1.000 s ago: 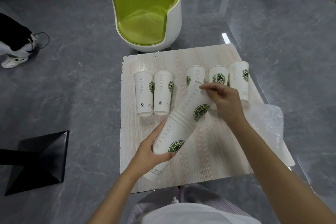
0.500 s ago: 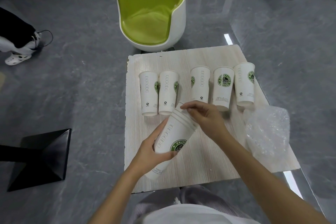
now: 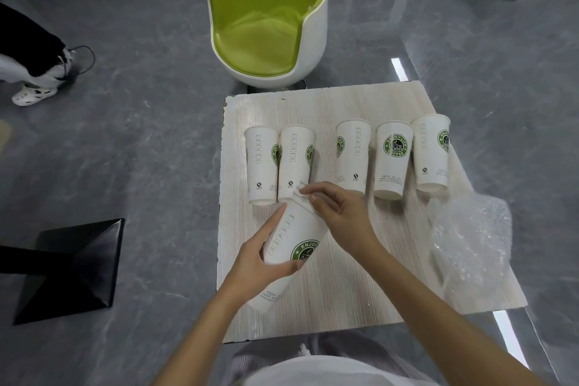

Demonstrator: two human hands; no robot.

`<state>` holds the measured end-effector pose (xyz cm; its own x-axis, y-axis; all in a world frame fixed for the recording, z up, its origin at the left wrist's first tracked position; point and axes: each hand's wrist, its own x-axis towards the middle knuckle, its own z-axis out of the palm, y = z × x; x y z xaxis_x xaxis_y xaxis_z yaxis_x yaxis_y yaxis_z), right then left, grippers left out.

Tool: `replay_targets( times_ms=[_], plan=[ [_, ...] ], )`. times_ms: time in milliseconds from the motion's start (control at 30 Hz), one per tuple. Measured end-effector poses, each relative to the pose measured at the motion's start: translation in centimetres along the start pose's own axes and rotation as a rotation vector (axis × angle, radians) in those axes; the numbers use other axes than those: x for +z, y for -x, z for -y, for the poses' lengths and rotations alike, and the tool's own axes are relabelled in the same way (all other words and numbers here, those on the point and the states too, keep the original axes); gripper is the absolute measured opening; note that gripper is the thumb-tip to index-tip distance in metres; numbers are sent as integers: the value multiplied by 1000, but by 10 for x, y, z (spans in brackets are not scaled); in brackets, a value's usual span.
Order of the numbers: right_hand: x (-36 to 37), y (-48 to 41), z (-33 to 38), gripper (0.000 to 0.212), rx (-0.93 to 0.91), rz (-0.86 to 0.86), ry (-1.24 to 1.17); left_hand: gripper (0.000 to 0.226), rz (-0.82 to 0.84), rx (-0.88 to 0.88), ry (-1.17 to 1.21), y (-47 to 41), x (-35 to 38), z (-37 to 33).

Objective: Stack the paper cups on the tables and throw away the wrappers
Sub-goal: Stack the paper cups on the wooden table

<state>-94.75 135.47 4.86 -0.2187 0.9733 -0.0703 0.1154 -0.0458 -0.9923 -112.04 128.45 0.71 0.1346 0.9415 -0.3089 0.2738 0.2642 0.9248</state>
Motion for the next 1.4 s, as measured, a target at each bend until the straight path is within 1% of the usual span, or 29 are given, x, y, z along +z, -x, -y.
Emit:
replay_targets(
  times_ms=[100, 267, 400, 533, 733, 867, 1100, 1300, 1400],
  plan=[
    [1, -8, 0, 29, 9, 7, 8, 94, -13, 6, 10, -4, -2, 0],
    [0, -23, 2, 21, 14, 90, 51, 93, -55, -2, 38, -9, -6, -1],
    [-2, -40, 3, 18, -36, 54, 107, 92, -70, -10, 63, -12, -12, -4],
    [-8, -63, 5, 16, -24, 44, 92, 95, -88, -29, 75, -16, -23, 0],
    [-6, -105, 7, 16, -17, 62, 107, 95, -188, -40, 107, -25, -46, -1],
    [3, -135, 1, 14, -3, 61, 183, 96, -241, -45, 138, -33, -61, 3],
    [22, -189, -8, 15, 3, 122, 360, 102, -280, -64, 143, -43, -82, 6],
    [43, -227, -11, 15, -29, 184, 488, 97, -310, -56, 130, -52, -93, 8],
    [50, -237, -15, 16, -28, 243, 536, 95, -330, -52, 137, -54, -97, 8]
  ],
)
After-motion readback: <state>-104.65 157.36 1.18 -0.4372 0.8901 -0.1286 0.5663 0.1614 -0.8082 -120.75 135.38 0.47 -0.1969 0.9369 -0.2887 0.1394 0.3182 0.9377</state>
